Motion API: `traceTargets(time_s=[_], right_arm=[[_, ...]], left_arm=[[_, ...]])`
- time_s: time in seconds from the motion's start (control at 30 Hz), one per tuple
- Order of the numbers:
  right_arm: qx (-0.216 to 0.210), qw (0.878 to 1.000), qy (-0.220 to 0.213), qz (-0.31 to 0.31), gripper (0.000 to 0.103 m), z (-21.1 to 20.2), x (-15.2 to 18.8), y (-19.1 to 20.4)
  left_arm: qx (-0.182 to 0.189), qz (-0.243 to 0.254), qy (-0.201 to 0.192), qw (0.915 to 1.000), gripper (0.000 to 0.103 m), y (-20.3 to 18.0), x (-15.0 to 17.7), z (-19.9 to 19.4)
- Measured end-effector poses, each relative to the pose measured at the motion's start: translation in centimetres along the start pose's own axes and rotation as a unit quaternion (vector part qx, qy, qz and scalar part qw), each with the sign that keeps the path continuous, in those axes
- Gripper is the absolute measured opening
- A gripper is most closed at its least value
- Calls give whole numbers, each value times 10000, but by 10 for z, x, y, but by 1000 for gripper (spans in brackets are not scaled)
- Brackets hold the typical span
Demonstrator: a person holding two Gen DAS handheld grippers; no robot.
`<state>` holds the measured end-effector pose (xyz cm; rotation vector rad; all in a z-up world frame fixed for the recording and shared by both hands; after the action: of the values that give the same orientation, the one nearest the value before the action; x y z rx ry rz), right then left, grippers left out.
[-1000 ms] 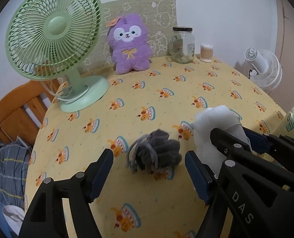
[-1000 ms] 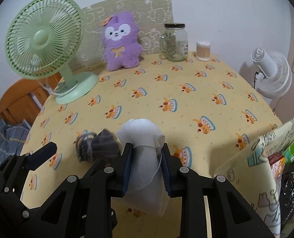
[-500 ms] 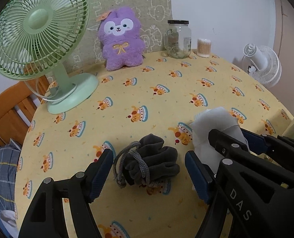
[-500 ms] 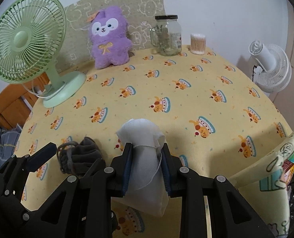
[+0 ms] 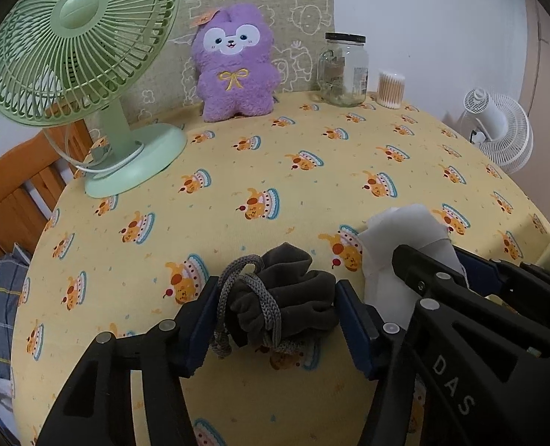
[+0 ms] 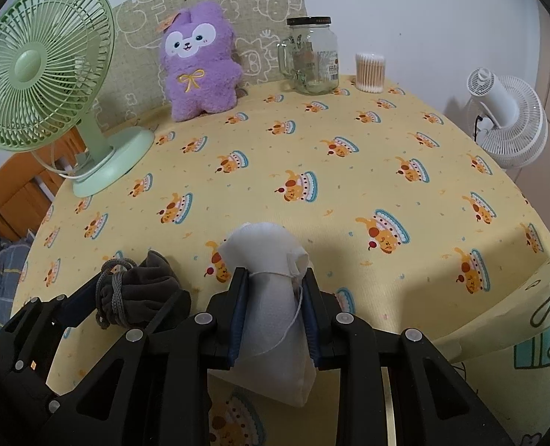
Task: Organize soft objects
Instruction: 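Grasp the gray gloves with the left tool while the right tool holds the tissue pack, then carry the gloves with the left tool while the right tool carries the tissue pack to the gift box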
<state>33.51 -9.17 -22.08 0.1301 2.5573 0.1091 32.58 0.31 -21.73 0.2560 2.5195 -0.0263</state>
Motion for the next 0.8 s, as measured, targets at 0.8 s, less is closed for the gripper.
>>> traceTargets(time_s=[0.8], right_arm=[[-314, 9990, -24, -320, 31, -38, 26, 19]], left_arm=[[-105, -570, 27, 9983, 60, 10, 37, -46]])
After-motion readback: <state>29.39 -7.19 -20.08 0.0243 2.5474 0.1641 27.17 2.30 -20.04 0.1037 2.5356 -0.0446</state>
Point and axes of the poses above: each gripper's, at about its wrist camera, not at the fingertips, and z roughly the way its jaws point, y to its left, x to its underside, the point moved 7 cm from there along z, roughly the way its jaws point, and after that the axes turned 7 degrees about y, right-handed, at the moved point
